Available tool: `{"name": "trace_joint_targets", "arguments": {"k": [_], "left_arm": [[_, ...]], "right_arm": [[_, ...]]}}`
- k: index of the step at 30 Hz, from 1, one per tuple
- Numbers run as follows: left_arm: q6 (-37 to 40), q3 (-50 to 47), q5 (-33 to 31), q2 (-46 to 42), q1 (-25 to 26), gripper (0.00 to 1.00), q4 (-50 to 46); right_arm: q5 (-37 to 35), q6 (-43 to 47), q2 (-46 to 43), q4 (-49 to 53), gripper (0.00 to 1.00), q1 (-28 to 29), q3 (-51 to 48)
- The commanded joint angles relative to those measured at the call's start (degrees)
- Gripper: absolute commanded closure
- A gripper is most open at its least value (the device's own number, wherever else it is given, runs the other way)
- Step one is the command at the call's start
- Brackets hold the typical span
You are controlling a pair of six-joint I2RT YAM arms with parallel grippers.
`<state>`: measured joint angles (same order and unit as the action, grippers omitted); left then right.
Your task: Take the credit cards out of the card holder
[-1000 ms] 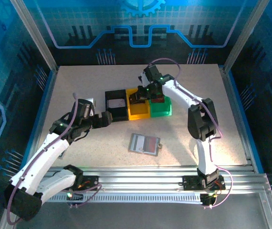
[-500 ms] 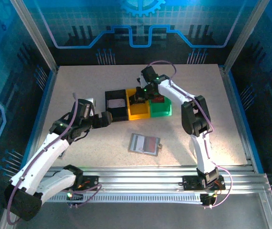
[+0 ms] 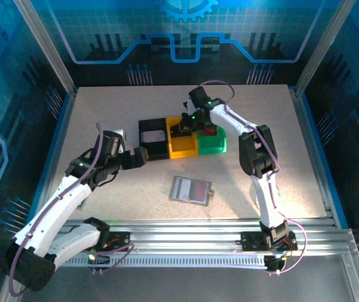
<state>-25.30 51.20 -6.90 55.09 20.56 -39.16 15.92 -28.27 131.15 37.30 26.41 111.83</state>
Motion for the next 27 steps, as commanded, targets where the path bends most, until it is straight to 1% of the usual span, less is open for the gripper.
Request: {"name": "trace_joint_targets", "arguments": {"k": [1, 12, 27], "left_arm": [[1.14, -0.62, -1.01, -0.42, -0.51, 0.01, 0.37], [1.20, -0.49, -0.88, -0.41, -0.52, 0.01, 0.22], [1.09, -0.48, -0.68, -0.42, -0.49, 0.01, 0.08]], "right_arm": [[0.78, -0.82, 1.83, 0.30, 1.00, -0.84, 2.51], [0.82, -0.65, 3.58, 2.15, 1.00, -0.84, 4.69], [-0.89, 0.50, 2.55, 5.10, 0.86, -0.86, 5.77]]}}
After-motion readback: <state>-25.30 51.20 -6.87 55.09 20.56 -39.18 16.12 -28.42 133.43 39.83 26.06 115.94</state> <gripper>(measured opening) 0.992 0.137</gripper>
